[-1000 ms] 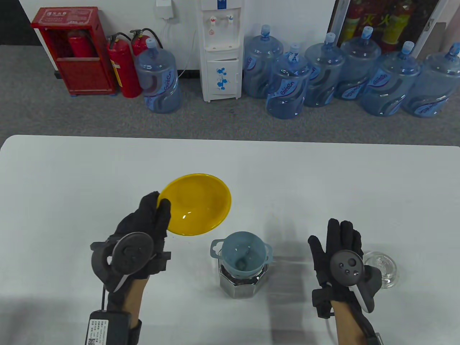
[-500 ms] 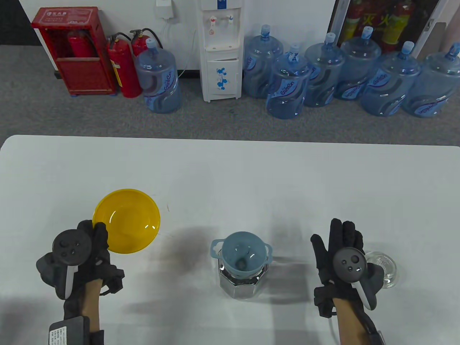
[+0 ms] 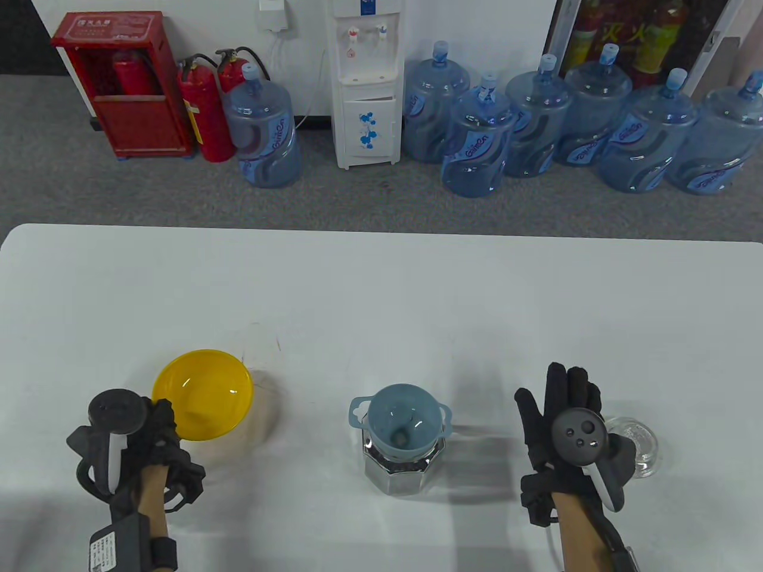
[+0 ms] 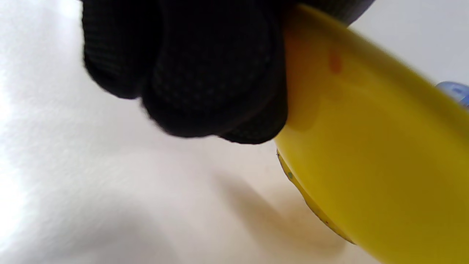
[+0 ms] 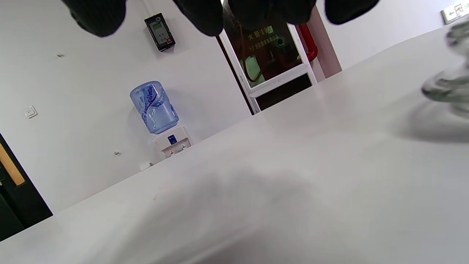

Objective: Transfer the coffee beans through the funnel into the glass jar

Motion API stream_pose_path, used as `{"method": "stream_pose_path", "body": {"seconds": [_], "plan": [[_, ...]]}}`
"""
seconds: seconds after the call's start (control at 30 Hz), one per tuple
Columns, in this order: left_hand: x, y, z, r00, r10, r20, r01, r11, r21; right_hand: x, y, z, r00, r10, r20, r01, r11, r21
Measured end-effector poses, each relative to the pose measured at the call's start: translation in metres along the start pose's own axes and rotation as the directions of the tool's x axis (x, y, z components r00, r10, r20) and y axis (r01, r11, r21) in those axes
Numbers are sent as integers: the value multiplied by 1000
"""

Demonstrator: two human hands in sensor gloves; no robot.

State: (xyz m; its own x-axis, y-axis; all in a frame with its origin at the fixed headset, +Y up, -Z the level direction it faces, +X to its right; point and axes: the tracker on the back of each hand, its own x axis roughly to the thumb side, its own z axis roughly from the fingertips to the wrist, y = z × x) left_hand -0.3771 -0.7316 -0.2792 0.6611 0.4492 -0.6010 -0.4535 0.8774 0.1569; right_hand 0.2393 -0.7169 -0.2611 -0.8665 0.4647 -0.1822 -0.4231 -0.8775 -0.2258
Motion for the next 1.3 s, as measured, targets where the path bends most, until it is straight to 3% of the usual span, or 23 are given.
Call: {"method": "stream_pose_path", "body": {"seconds": [0.4, 0.6, 0.93, 1.1, 1.3], "plan": [[-18, -15, -11, 997, 63, -41, -68, 992, -111, 0, 1, 0, 1000, -15, -7, 15, 1000, 7], [-19, -17, -11, 1000, 4, -27, -8, 988, -154, -1, 1, 0, 1000, -19, -10, 19, 1000, 8], [-12, -9, -3, 983, -182, -2, 181, 976, -121, -1, 1, 0, 999, -35, -5, 35, 999, 10], [-9, 5, 6, 979, -205, 9, 205, 974, -91, -1, 1, 1, 999, -35, 3, 35, 999, 7], [18, 35, 29, 944, -319, 82, 315, 947, 58, -1, 0, 0, 999, -44, 7, 44, 999, 2]]}}
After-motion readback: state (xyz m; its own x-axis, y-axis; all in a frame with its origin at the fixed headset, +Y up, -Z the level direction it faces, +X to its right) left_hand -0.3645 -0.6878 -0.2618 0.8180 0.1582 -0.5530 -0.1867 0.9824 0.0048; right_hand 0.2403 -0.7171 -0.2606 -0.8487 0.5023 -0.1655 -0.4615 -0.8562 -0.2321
